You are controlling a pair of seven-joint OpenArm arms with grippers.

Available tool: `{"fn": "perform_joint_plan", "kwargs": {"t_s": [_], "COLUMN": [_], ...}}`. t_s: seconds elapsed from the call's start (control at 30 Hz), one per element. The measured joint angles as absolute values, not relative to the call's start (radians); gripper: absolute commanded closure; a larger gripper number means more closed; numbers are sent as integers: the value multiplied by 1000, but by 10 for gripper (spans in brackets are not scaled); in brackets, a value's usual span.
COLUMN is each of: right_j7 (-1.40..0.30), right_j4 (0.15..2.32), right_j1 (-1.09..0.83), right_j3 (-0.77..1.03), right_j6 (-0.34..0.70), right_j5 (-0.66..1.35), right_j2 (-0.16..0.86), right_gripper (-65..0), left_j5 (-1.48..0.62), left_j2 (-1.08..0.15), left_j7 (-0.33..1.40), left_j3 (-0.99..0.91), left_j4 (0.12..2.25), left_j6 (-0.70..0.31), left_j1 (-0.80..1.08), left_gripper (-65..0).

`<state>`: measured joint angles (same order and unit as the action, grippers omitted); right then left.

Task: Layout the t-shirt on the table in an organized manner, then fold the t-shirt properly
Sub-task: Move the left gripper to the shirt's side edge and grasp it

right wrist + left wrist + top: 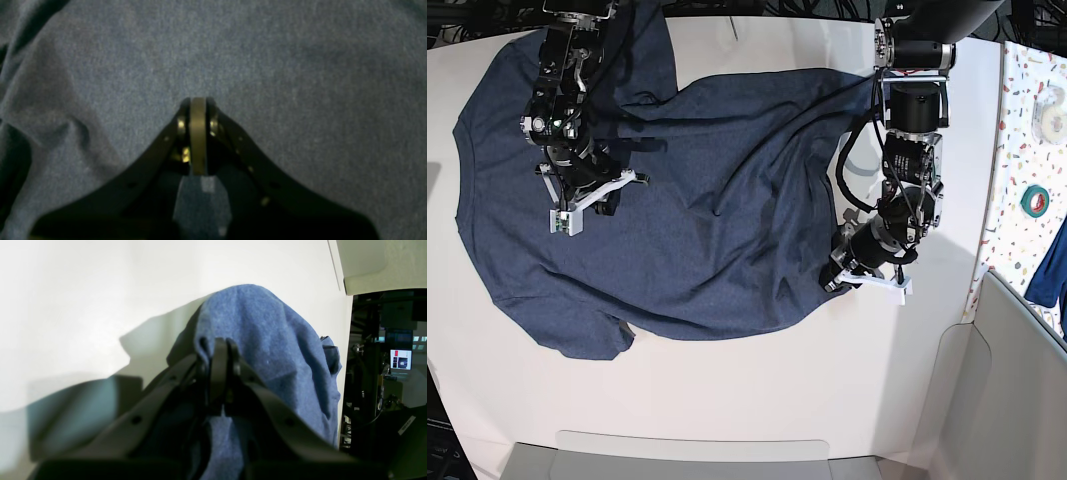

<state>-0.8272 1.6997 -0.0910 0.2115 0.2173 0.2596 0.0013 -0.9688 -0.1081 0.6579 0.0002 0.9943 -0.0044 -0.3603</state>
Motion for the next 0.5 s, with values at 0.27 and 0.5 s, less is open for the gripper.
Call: {"fn": "perform_joint_plan", "kwargs": {"t_s": [0.27, 0.5], "right_j7": [-830, -834], "right_j4": [1700, 1700], "right_j1": [-91, -108], "right_j3": [212, 212], "right_j6": [217, 218], "right_j5": [259, 259], "right_j2": [0, 2], "right_gripper": [0, 0], "left_j5": [-953, -940], "left_j2": [-109, -108], "left_j7": [672, 661], "left_j3": [0, 0], "left_j4": [939, 760], "left_j6": [16, 19], "left_j1": [-429, -561], "left_gripper": [0, 0]}}
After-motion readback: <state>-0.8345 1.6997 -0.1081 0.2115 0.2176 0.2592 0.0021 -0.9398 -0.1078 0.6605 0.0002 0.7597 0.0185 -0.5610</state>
